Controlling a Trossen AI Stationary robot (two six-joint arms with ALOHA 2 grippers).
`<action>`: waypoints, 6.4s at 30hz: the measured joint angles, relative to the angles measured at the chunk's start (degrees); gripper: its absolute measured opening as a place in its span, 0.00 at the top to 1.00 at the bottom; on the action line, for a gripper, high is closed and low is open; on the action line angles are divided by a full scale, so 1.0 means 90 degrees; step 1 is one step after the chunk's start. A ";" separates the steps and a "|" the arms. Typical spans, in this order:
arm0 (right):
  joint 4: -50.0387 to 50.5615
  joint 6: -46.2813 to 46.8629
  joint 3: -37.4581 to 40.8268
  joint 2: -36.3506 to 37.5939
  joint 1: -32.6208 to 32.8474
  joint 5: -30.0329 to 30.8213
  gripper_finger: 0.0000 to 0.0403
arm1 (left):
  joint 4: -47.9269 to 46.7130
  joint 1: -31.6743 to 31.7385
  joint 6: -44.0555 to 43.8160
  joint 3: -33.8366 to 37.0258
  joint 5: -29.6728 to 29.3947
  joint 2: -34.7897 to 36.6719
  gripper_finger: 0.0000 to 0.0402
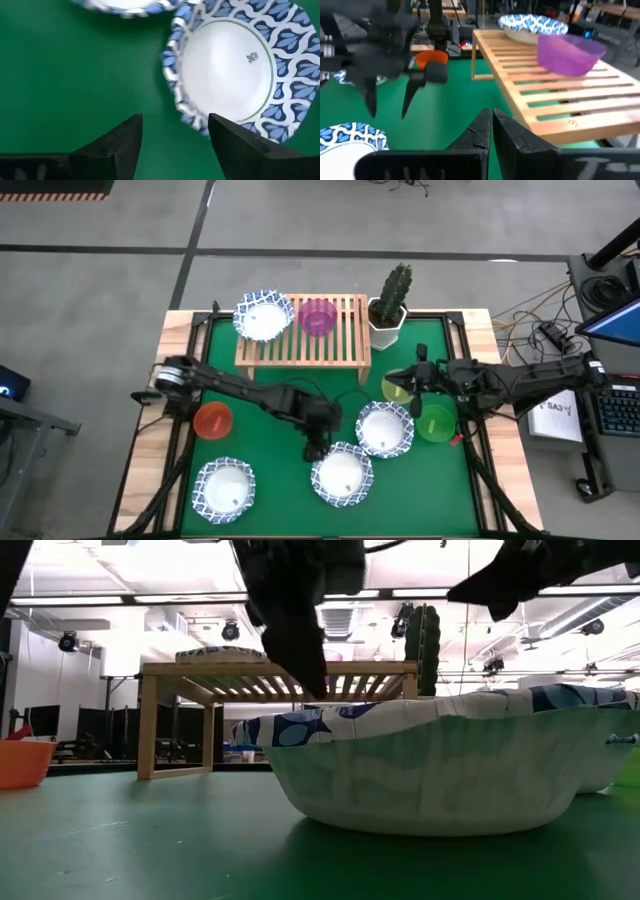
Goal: Place and stack bowls onto a shelf
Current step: Stack the blue patterned bowl on top of the blue patterned bowl on the shelf, then stack the yellow bowl on top of the violet bowl on the shelf
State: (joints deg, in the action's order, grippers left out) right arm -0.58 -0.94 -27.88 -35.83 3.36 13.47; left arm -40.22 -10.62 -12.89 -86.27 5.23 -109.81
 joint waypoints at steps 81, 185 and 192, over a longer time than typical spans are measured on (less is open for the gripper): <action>0.0029 -0.0130 0.0002 0.0882 0.0010 -0.0662 0.98 | -0.2658 0.6087 -0.0030 -0.0120 -0.1434 0.4428 1.00; 0.0740 0.1531 -0.1858 -0.2118 0.0321 -0.0985 0.98 | 0.2503 0.0050 0.0940 0.4733 -0.1168 0.6802 0.61; 0.2460 0.2008 -0.2826 -0.2540 0.0321 -0.0990 0.98 | 0.4197 -0.0074 0.0560 0.5731 -0.1170 0.6805 0.61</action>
State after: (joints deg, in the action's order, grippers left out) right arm 21.57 17.13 -53.31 -58.69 6.24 4.56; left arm -2.45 -11.28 -7.85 -34.69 -5.30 -48.56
